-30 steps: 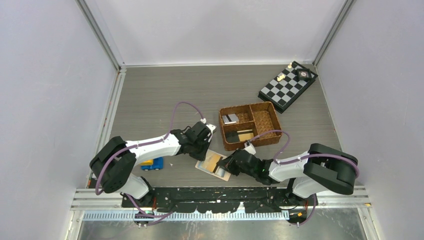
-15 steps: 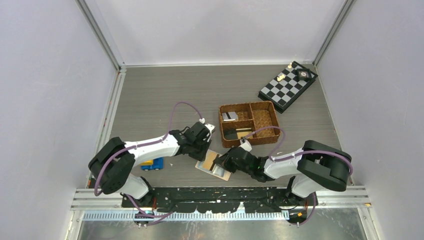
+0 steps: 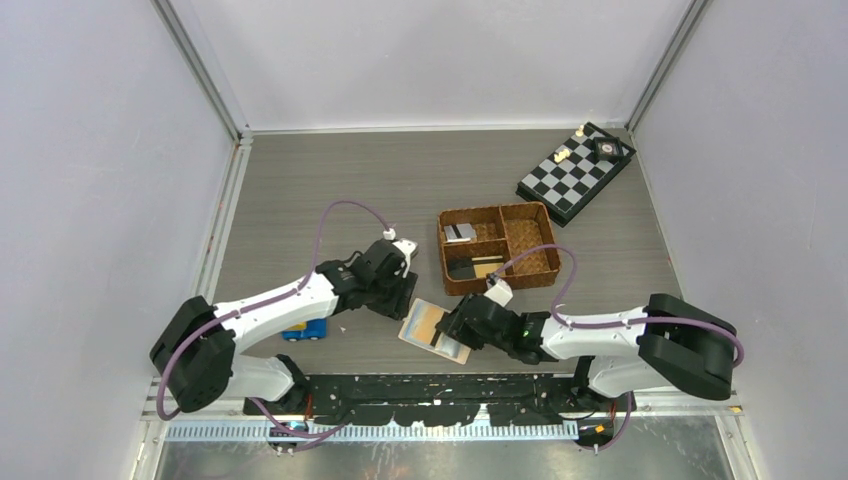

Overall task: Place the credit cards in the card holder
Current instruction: Insert the credit card into the card holder.

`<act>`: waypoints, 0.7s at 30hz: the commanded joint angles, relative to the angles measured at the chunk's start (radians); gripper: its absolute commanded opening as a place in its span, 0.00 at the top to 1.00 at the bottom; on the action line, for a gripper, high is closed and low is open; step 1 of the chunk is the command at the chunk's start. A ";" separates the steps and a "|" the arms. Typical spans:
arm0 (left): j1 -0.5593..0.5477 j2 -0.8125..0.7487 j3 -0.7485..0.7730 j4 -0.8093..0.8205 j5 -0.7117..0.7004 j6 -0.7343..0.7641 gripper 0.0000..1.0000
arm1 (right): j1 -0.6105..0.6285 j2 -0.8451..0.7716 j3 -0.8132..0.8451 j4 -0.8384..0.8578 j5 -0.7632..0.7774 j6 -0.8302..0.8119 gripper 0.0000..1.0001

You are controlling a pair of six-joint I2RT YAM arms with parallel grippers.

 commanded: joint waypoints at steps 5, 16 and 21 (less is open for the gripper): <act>0.081 -0.007 -0.031 0.000 -0.011 -0.040 0.49 | 0.042 -0.042 0.087 -0.201 0.107 -0.051 0.57; 0.096 0.053 -0.067 0.085 0.046 -0.043 0.61 | 0.044 0.040 0.150 -0.178 0.095 -0.087 0.66; 0.096 0.064 -0.077 0.111 0.062 -0.036 0.77 | 0.046 0.095 0.187 -0.176 0.085 -0.112 0.67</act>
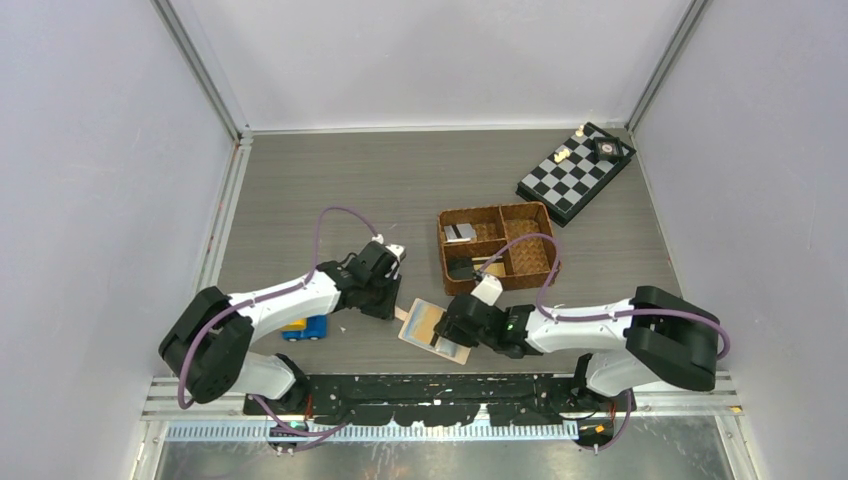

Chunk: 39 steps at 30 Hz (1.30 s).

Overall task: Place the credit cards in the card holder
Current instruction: Insert the credit card into the card holder, then close the card holder at the center of the board.

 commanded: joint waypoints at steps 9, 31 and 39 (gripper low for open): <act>0.007 0.009 -0.013 0.078 0.043 0.013 1.00 | 0.007 0.105 0.153 -0.005 0.035 -0.090 0.68; 0.012 -0.218 0.085 -0.145 -0.029 0.056 1.00 | -0.059 -0.143 0.241 -0.275 0.151 -0.363 0.35; 0.010 -0.195 0.142 -0.131 0.076 0.032 1.00 | -0.308 -0.283 0.153 -0.289 -0.061 -0.459 0.31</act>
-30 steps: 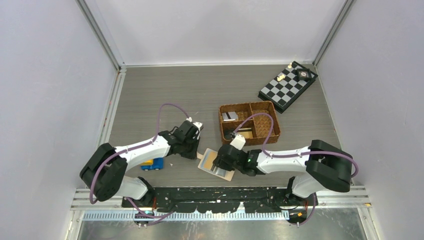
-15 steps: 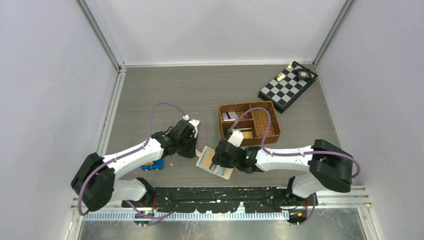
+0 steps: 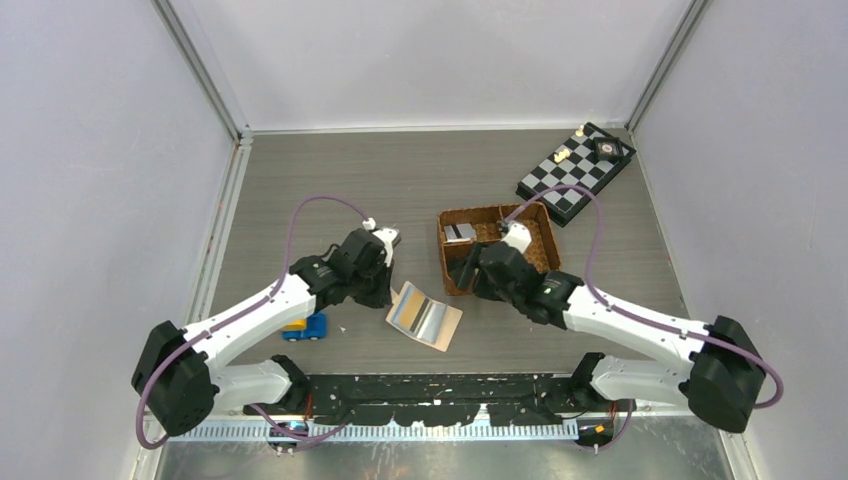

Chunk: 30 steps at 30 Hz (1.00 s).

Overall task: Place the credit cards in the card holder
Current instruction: Close the card holder at the center of the board.

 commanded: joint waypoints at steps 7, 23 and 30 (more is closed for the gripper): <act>-0.028 0.035 0.100 0.075 0.118 -0.069 1.00 | -0.150 -0.219 -0.225 0.031 -0.051 -0.006 0.29; -0.266 0.175 0.185 0.112 0.099 -0.132 1.00 | -0.175 -0.447 -0.375 0.099 -0.070 0.046 0.29; -0.369 0.265 0.145 0.248 0.163 -0.229 0.98 | -0.176 -0.452 -0.380 0.103 -0.077 0.062 0.29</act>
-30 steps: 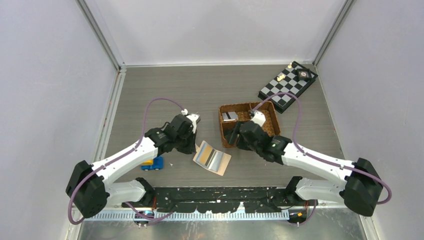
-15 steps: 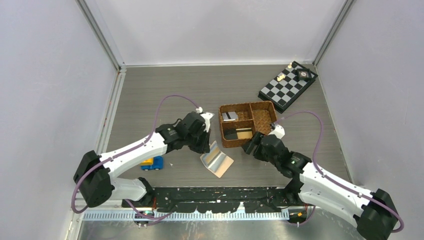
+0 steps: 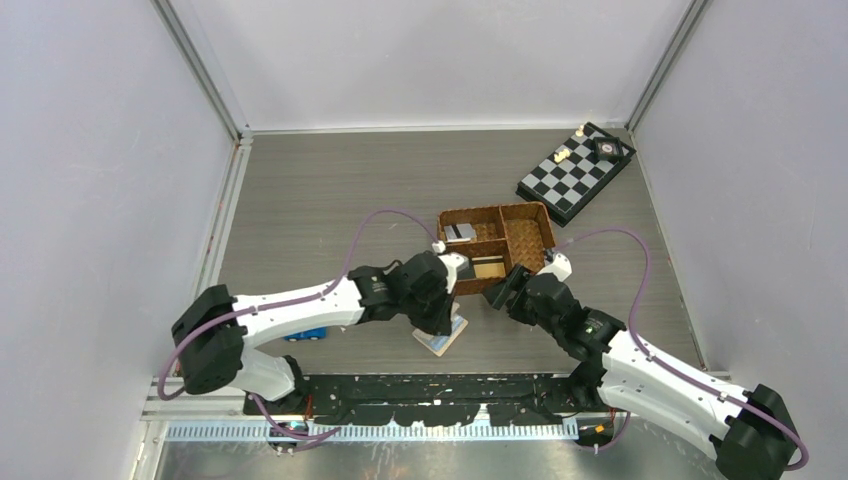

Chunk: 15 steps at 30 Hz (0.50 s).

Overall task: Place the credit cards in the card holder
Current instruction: Close the card holder at the center of the board.

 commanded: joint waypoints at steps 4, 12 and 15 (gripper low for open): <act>-0.055 0.059 -0.028 0.157 0.081 -0.085 0.71 | -0.003 -0.020 0.010 0.040 -0.027 0.040 0.31; -0.054 -0.086 0.016 0.042 0.033 -0.017 0.31 | -0.002 -0.056 -0.003 0.031 -0.125 0.060 0.31; -0.047 -0.149 0.048 -0.030 -0.014 0.012 0.26 | -0.003 -0.054 0.000 0.021 -0.153 0.059 0.30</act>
